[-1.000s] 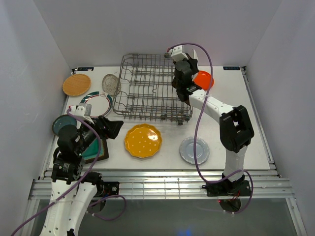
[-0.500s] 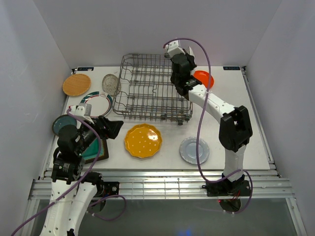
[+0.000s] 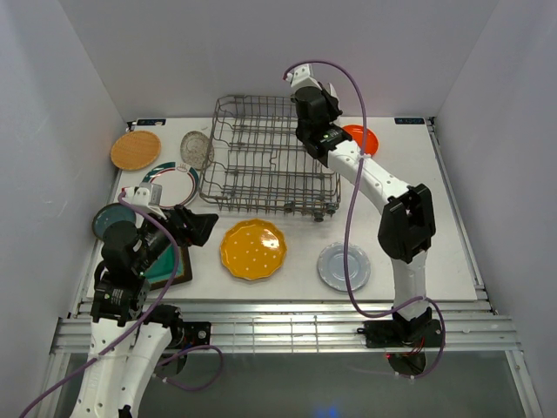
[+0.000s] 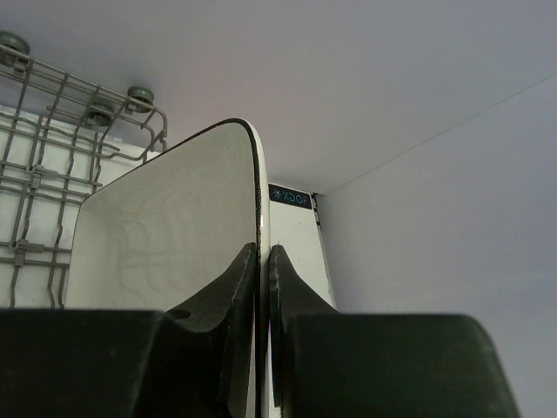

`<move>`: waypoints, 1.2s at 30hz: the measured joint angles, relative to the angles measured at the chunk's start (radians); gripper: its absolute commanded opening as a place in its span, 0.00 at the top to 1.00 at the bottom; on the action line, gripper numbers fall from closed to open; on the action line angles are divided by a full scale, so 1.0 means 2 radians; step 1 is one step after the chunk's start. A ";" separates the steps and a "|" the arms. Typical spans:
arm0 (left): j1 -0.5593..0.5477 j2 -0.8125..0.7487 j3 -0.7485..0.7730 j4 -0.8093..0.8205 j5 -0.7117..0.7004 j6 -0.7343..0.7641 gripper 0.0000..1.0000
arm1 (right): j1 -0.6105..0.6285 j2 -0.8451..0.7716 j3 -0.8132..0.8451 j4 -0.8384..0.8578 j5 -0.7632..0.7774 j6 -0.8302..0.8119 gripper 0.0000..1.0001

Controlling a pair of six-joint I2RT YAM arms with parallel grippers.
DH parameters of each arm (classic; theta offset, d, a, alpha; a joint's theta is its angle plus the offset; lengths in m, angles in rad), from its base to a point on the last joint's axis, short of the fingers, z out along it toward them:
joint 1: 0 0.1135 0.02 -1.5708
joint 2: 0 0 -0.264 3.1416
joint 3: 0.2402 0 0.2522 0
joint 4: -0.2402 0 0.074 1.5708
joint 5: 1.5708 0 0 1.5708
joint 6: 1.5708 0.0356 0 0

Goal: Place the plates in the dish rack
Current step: Insert the plate into the dish rack.

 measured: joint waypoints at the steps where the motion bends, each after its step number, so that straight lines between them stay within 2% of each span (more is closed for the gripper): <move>1: 0.000 0.000 0.000 0.000 0.000 0.000 0.02 | 0.000 0.003 0.000 -0.004 0.003 -0.002 0.92; 36: 0.000 0.002 0.000 0.000 0.003 0.000 0.02 | -0.001 0.013 -0.002 0.011 0.036 -0.032 0.92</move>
